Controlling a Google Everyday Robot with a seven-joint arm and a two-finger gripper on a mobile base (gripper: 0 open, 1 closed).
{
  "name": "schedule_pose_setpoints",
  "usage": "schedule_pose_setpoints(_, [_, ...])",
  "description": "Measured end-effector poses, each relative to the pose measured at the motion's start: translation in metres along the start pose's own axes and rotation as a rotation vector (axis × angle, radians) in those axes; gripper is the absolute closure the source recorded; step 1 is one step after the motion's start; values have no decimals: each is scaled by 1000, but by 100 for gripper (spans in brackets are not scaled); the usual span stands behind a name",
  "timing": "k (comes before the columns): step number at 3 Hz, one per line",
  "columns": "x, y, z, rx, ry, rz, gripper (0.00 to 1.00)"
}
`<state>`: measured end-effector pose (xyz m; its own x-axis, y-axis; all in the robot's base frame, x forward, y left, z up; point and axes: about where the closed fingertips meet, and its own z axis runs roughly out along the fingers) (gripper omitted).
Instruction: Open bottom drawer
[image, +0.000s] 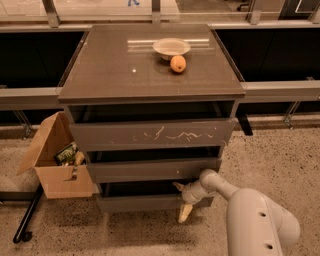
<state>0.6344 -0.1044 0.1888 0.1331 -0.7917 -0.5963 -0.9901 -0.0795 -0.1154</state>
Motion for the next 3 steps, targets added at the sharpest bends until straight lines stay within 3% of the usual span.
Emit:
schedule_pose_setpoints(1, [-2,8,9,-27,45,6,0])
schedule_pose_setpoints(2, [-4,27,28,-88,111,11,0])
schedule_pose_setpoints(3, [-12,40,39,-136,136,-3,17])
